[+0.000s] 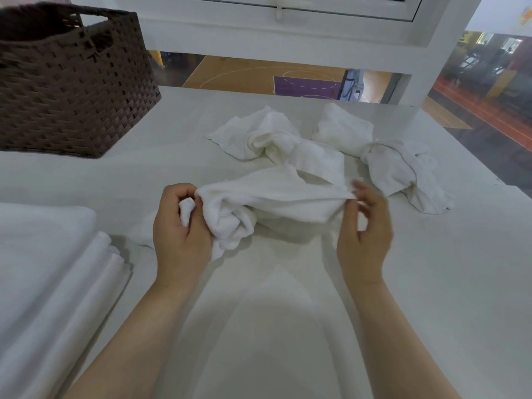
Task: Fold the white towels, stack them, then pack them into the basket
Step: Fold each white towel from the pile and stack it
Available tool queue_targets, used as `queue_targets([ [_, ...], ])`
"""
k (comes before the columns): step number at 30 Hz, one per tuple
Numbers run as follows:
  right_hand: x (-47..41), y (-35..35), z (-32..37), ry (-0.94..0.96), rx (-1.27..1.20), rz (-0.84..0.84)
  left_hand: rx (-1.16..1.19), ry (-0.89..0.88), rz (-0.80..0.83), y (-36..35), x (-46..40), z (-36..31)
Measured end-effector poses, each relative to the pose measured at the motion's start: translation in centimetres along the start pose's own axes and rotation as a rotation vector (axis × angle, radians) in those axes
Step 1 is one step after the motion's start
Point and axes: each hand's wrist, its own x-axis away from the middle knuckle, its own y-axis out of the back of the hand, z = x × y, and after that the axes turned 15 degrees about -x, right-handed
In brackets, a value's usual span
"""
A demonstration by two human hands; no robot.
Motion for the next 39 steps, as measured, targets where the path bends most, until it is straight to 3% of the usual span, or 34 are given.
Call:
queue_targets([
  [2,-0.1,0.2,0.6,0.103,-0.060,-0.078,-0.021,-0.012,0.004,-0.1,0.1,-0.1],
  [4,-0.2,0.3,0.8,0.022,-0.028,0.004,-0.024,-0.003,0.000,-0.2,0.1,0.0],
  [9,-0.1,1.0,-0.1,-0.457,-0.013,0.519,-0.001,0.115,-0.074,-0.3,-0.6,1.1],
  [14,-0.4,1.4,0.0,-0.506,0.099,0.837,-0.001,0.235,-0.150,0.1,-1.6,2.1],
  [18,-0.3,1.8,-0.5,-0.408,0.230,0.902,0.028,0.283,-0.177,0.2,-1.9,2.5],
  [20,-0.1,1.5,0.1,-0.325,0.137,0.761,0.022,0.287,-0.163,0.2,-1.9,2.5],
  [23,-0.1,1.2,1.9,0.026,0.060,0.587,0.009,0.284,-0.157,0.1,-1.9,2.4],
  [24,0.0,0.9,2.5,0.081,0.096,0.652,0.014,0.289,-0.159,0.1,-1.9,2.5],
  [27,1.2,-0.3,3.5,0.061,0.298,1.060,0.013,0.304,-0.168,0.1,-1.9,2.5],
  [29,2.3,-0.8,3.0,0.050,0.371,1.209,0.005,0.304,-0.170,0.0,-1.9,2.5],
  [34,2.4,-0.8,2.0,0.054,0.393,1.200,0.011,0.287,-0.164,-0.1,-1.9,2.6],
  [39,2.6,-1.6,1.7,0.256,0.428,1.028,0.032,0.254,-0.123,-0.3,-1.5,2.3],
])
